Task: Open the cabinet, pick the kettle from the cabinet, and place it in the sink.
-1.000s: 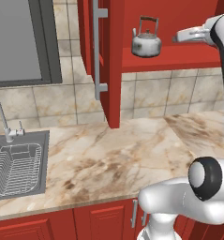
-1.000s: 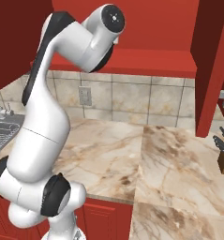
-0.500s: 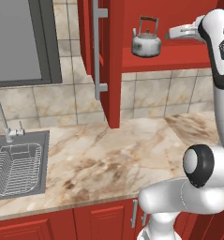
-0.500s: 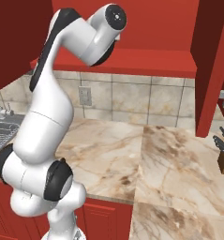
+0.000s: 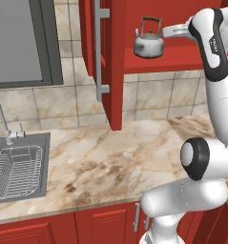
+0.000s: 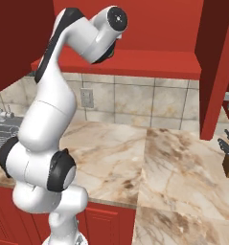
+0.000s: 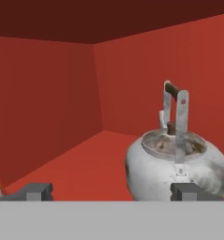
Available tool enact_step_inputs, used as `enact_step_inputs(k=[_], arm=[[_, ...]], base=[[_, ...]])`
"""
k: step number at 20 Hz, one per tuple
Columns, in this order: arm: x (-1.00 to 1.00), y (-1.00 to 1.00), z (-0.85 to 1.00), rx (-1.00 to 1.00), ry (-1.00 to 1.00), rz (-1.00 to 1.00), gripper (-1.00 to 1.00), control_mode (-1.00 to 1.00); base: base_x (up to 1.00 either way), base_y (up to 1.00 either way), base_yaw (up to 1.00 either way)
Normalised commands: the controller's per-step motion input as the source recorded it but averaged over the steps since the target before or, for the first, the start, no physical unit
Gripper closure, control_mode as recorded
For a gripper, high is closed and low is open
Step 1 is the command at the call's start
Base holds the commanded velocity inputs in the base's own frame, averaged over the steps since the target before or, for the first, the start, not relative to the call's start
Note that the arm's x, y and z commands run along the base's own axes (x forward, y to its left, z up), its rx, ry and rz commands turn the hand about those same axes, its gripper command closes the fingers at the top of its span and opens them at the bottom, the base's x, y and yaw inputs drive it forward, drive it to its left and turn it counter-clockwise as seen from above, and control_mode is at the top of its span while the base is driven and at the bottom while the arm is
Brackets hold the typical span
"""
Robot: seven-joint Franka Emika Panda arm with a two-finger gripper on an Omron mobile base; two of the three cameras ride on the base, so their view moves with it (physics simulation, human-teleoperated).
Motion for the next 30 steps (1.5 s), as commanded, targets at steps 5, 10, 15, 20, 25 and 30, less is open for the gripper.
enact_step_inputs(k=[5,10,15,20,25,30], arm=[[0.37,-0.02,0.02,-0.02,0.00,0.00,-1.00,-1.00],[0.31,-0.06,0.03,-0.05,0.00,0.00,-1.00,-1.00],[0.30,-0.05,0.06,-0.03,0.01,0.00,-1.00,-1.00],[0.26,-0.12,0.03,-0.01,0.02,0.00,-1.00,-1.00],[0.17,-0.10,-0.01,0.00,0.01,0.00,-1.00,-1.00],[0.21,-0.01,-0.02,0.00,0.00,0.00,-1.00,-1.00]], base=[[0.00,0.00,0.00],[0.00,0.00,0.00],[0.00,0.00,0.00],[0.00,0.00,0.00],[0.00,0.00,0.00],[0.00,0.00,0.00]])
